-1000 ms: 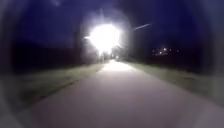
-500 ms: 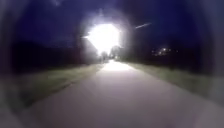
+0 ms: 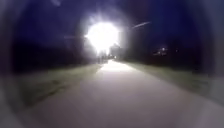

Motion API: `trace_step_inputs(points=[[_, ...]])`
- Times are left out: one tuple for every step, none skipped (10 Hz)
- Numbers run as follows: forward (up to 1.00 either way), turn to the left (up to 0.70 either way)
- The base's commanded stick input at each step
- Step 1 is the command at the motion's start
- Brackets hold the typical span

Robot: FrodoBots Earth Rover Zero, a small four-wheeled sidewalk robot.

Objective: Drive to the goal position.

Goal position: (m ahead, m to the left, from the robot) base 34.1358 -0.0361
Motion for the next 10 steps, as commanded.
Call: trace_step_inputs(points=[[1.0,0.0],[1.0,-0.04],[1.0,-0.2],[1.0,-0.22],[1.0,-0.15],[1.0,-0.07],[1.0,-0.07],[1.0,-0.07],[1.0,-0.07],[1.0,-0.05]])
